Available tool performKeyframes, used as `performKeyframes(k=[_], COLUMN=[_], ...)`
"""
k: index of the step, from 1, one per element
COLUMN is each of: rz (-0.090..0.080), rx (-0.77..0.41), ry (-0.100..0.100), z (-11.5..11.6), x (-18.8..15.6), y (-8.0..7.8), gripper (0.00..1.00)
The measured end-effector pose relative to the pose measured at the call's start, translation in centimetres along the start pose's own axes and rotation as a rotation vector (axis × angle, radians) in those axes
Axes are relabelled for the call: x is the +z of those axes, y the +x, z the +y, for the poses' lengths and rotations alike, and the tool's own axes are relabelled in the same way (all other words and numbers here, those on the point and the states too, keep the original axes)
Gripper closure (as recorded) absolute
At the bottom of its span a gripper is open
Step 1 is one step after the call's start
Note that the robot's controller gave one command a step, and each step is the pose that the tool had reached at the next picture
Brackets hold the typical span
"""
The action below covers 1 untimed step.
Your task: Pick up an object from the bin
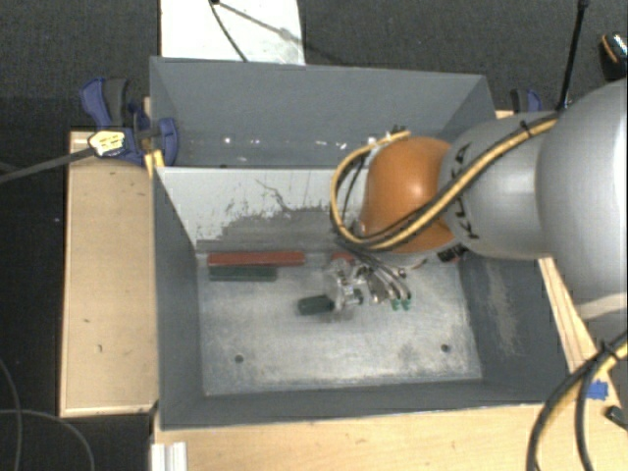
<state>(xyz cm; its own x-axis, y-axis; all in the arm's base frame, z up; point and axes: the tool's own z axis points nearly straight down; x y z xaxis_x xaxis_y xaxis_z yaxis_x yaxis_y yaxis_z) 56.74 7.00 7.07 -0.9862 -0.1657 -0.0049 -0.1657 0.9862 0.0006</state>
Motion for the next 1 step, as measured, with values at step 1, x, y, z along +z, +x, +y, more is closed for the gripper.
performKeyframes(k=[1], rz=[-0.007], rx=[-0.120], ry=[0.002], z=[-2.03], x=[-15.06], y=[-1.58], gripper=[1.00])
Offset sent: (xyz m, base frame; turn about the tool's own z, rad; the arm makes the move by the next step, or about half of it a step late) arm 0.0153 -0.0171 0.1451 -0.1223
